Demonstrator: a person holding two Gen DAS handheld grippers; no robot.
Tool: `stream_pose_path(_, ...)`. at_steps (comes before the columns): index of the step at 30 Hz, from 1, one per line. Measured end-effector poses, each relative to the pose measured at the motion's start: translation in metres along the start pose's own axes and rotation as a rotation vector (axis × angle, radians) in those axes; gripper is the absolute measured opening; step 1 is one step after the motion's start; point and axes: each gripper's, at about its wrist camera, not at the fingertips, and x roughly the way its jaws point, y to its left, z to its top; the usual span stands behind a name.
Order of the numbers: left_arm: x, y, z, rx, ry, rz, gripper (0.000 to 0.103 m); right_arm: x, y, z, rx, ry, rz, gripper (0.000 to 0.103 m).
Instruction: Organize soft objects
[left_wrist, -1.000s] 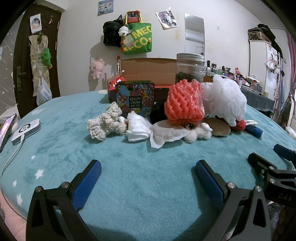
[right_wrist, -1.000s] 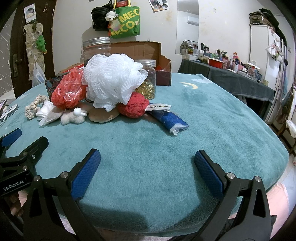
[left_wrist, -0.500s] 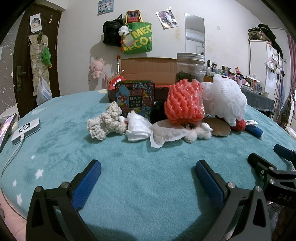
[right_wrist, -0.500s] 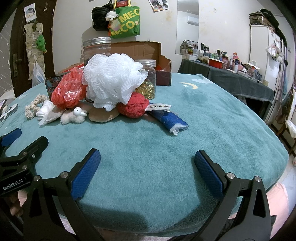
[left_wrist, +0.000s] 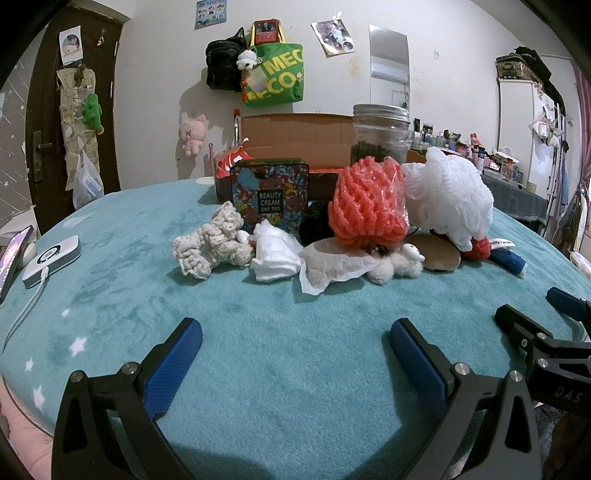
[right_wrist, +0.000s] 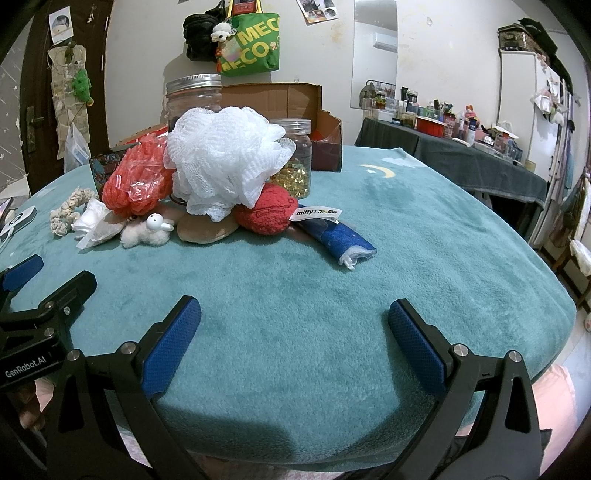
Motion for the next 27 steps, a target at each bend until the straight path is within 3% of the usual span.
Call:
stream_pose_path(8, 0.002, -0.001, 0.000, 0.000, 0.015, -0.005, 0.103, 0.000, -0.001, 0.000, 0.002, 0.001, 0.000, 0.103)
stream_pose_path(16, 0.003, 0.010, 0.018, -0.008, 0.051, -0.059, 0.103, 0.010, -0.002, -0.001, 0.002, 0.034, 0.023, 0.103)
stream_pose_path(27, -0.001, 0.014, 0.058, 0.010, 0.016, -0.129, 0.103, 0.001, -0.013, 0.039, 0.030, -0.002, 0.085, 0.103)
